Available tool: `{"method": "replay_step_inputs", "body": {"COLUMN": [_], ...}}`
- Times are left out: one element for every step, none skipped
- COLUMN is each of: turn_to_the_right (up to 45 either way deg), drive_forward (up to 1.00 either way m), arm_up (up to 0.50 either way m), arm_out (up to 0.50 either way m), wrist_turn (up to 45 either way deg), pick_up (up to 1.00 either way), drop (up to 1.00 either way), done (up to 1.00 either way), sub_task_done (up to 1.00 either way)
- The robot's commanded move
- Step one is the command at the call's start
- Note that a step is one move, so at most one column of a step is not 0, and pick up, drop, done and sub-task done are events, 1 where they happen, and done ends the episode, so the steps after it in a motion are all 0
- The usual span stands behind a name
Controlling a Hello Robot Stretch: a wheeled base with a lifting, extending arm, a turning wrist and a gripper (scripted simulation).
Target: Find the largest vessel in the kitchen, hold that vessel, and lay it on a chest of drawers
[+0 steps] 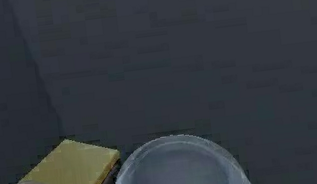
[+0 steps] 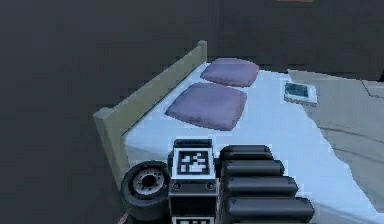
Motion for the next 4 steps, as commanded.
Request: {"method": "replay_step_inputs", "body": {"turn_to_the_right": [45.0, 45.0, 45.0, 18.0], "drive_forward": [0.0, 0.0, 0.0, 0.0], "arm_up": [0.0, 0.0, 0.0, 0.0], "arm_out": [0.0, 0.0, 0.0, 0.0], "wrist_turn": [0.0, 0.0, 0.0, 0.0], "pick_up": [0.0, 0.0, 0.0, 0.0], "drop": [0.0, 0.0, 0.0, 0.0], "done": [0.0, 0.0, 0.0, 0.0], "sub_task_done": [0.0, 0.0, 0.0, 0.0]}}
